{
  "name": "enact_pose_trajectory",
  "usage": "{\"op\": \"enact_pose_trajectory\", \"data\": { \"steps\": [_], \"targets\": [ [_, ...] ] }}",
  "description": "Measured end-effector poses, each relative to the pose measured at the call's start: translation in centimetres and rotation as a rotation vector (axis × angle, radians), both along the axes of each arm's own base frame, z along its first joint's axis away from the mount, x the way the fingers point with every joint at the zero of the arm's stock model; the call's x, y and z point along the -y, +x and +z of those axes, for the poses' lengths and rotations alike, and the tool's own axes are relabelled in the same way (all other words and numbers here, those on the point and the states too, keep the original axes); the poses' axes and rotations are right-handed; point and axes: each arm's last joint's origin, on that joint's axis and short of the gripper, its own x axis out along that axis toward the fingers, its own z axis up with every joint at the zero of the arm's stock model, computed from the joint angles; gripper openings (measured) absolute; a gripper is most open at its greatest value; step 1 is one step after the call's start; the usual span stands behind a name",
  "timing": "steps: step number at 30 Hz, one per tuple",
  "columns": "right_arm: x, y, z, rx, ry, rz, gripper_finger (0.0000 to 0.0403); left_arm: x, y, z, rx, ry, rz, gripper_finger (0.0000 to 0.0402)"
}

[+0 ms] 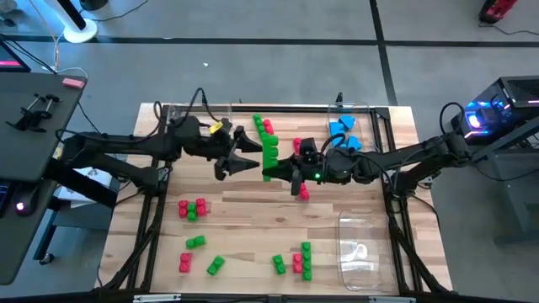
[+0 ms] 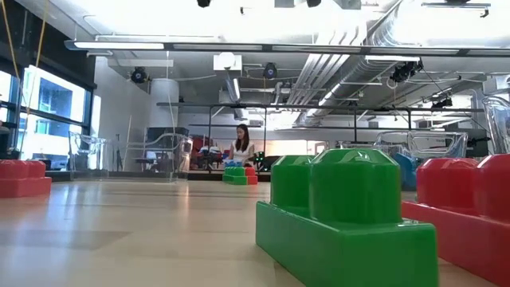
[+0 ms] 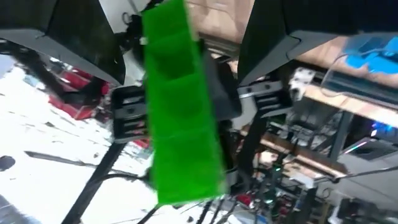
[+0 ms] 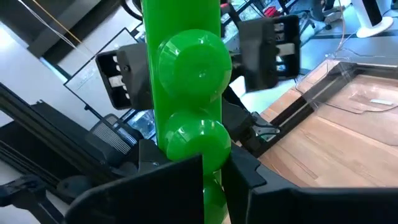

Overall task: Sort blocks
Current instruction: Put the green game piece into the top left transparent bin

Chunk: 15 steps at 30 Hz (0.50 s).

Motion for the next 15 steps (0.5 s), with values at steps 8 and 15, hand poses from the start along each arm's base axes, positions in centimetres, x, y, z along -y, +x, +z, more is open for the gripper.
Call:
{"op": "enact_pose_trajectory", "data": {
  "steps": [8,15],
  "targets": [
    [0.1,0.0,-0.1,-0.006,-0.004,-0.004,0.0000,-0.2,0.9,-0.7,-0.017,-0.002,0.037,0.0299],
    [1.4,0.7,-1.0,-0.054,0.004,-0.048,0.0000,-0.3,0.8,0.2,0.080,0.000,0.081,0.0299]
  ]
}}
